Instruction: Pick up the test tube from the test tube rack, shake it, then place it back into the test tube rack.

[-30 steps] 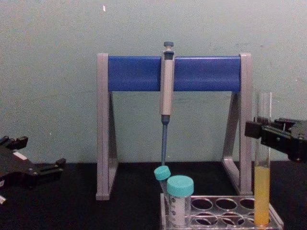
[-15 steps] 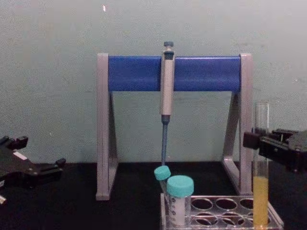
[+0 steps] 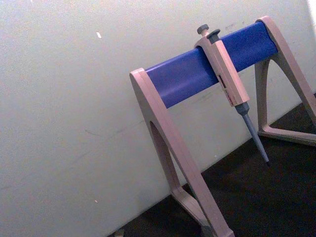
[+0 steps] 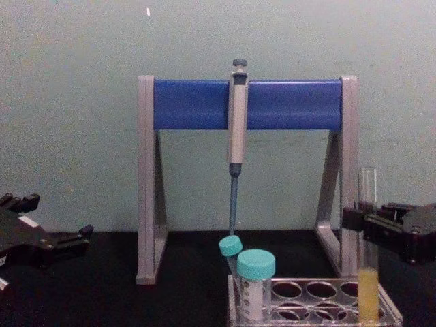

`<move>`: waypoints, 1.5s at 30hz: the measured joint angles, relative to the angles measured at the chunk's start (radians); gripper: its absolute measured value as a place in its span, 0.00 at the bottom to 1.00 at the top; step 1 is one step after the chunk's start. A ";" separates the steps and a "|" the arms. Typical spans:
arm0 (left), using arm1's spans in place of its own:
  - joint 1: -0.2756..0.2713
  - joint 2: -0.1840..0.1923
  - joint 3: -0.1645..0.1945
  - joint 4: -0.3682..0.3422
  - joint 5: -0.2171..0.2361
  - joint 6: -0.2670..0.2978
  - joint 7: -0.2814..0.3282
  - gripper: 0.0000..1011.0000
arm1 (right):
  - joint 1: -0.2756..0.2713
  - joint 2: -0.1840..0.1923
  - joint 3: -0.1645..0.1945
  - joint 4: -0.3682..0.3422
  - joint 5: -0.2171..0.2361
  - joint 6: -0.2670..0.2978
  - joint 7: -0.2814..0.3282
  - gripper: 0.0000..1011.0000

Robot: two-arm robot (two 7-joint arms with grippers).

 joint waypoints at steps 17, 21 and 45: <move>0.000 0.000 0.000 0.000 0.000 0.000 0.000 0.99 | 0.020 -0.008 -0.018 0.038 -0.002 0.021 0.011 0.23; 0.000 0.000 0.000 0.000 0.000 0.000 0.000 0.99 | 0.023 -0.007 -0.021 0.040 -0.002 0.026 0.013 0.23; 0.000 0.000 0.000 0.000 0.000 0.000 0.000 0.99 | 0.026 -0.006 -0.023 0.040 -0.002 0.034 0.007 0.23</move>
